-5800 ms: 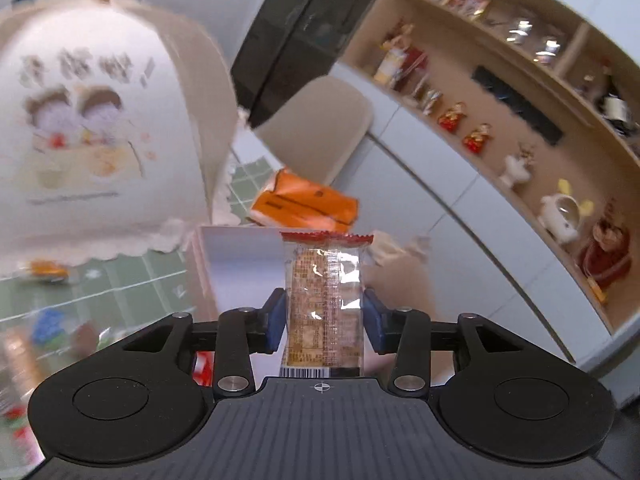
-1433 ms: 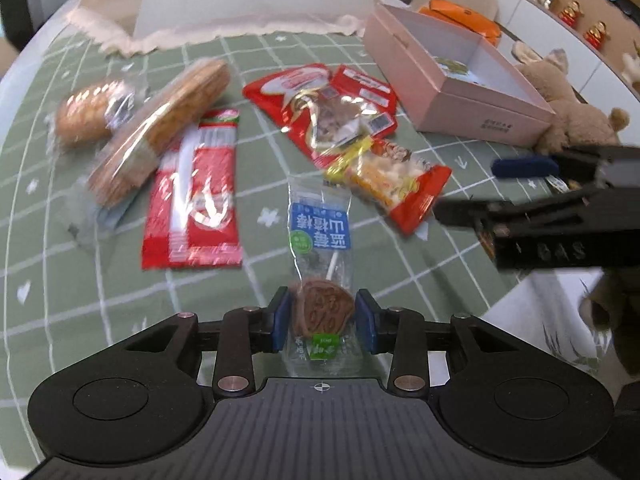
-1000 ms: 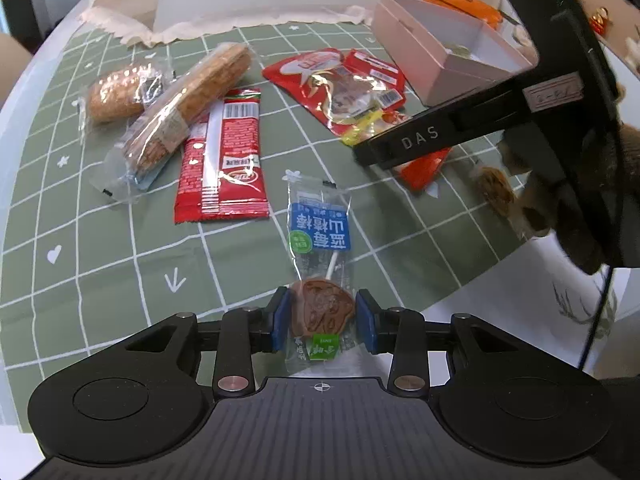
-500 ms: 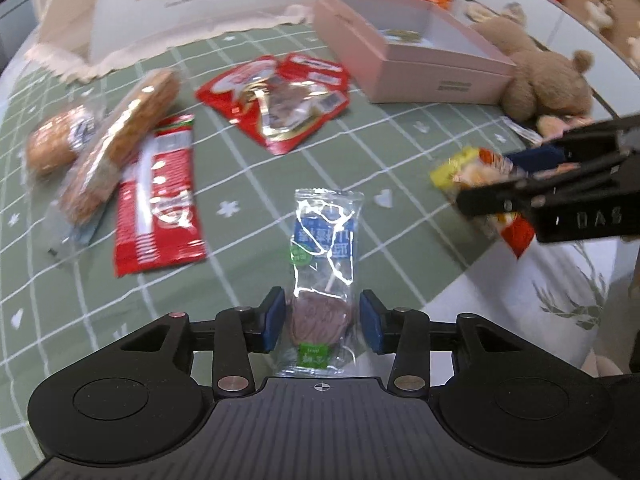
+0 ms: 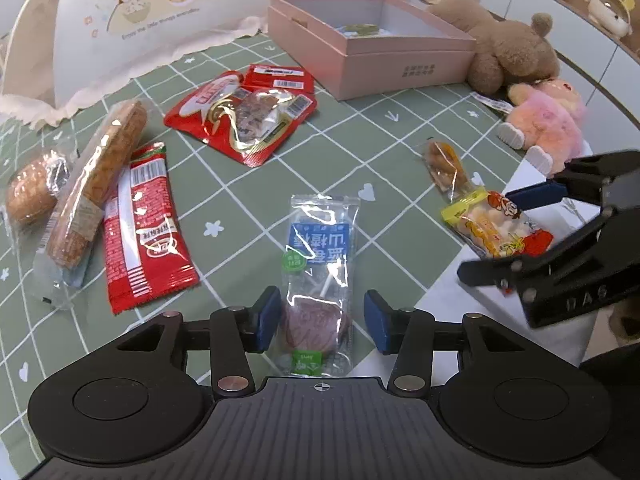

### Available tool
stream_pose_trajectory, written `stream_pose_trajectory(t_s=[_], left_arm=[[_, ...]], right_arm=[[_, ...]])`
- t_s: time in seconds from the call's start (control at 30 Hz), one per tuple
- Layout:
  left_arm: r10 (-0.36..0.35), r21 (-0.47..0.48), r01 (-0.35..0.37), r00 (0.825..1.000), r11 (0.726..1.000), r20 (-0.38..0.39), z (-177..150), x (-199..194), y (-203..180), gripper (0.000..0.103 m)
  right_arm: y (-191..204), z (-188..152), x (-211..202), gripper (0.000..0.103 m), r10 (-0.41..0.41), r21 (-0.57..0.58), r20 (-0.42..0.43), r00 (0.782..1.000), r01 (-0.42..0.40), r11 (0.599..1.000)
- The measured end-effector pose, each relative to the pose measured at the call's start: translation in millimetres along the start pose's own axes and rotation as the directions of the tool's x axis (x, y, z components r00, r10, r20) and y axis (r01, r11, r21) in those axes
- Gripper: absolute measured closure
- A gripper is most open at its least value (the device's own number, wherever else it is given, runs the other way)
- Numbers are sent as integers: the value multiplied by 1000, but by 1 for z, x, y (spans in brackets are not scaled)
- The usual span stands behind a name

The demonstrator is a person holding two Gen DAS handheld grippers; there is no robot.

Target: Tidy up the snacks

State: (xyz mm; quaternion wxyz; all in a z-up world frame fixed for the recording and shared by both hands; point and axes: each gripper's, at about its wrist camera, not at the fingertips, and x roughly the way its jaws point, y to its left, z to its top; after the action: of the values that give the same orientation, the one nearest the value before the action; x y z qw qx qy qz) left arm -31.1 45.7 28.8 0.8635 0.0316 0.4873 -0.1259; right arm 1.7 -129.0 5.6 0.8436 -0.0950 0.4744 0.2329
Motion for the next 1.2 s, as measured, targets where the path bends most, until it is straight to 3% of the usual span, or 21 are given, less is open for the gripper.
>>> stream_pose_trajectory(t_s=[0.13, 0.37, 0.5, 0.6, 0.73, 0.77, 0.9, 1.03, 1.2], left_arm=[[-22, -7, 22, 1000, 1000, -20, 2, 0, 1, 52], [-24, 33, 26, 998, 999, -63, -6, -6, -6, 52], [-23, -5, 23, 998, 1000, -60, -7, -7, -7, 52], [-23, -63, 19, 998, 998, -58, -6, -8, -4, 52], [-3, -129, -5, 998, 992, -56, -4, -8, -4, 54], [13, -128, -20, 998, 992, -55, -4, -8, -6, 58], [64, -95, -68, 997, 993, -45, -7, -9, -14, 59], [68, -102, -72, 997, 992, -41, -9, -10, -15, 59], [57, -124, -57, 998, 991, -8, -9, -18, -15, 64]], right_arm=[[3, -10, 2, 0, -35, -12, 11, 999, 35, 999], [2, -10, -1, 0, -40, -4, 18, 999, 40, 999], [-4, -5, -1, 1, -15, 19, 2, 1000, 15, 1000], [-13, 1, -4, 7, 9, 68, -11, 1000, -8, 998], [-27, 18, -10, 10, 6, 147, 45, 999, -12, 989], [-30, 23, -9, 14, 6, 163, 49, 999, -14, 987], [-29, 43, 12, 36, -24, 161, 43, 999, 17, 987], [-11, 54, 18, 84, -55, 44, 32, 998, 53, 998], [-16, 67, -43, 84, -1, 47, 167, 986, -7, 999]])
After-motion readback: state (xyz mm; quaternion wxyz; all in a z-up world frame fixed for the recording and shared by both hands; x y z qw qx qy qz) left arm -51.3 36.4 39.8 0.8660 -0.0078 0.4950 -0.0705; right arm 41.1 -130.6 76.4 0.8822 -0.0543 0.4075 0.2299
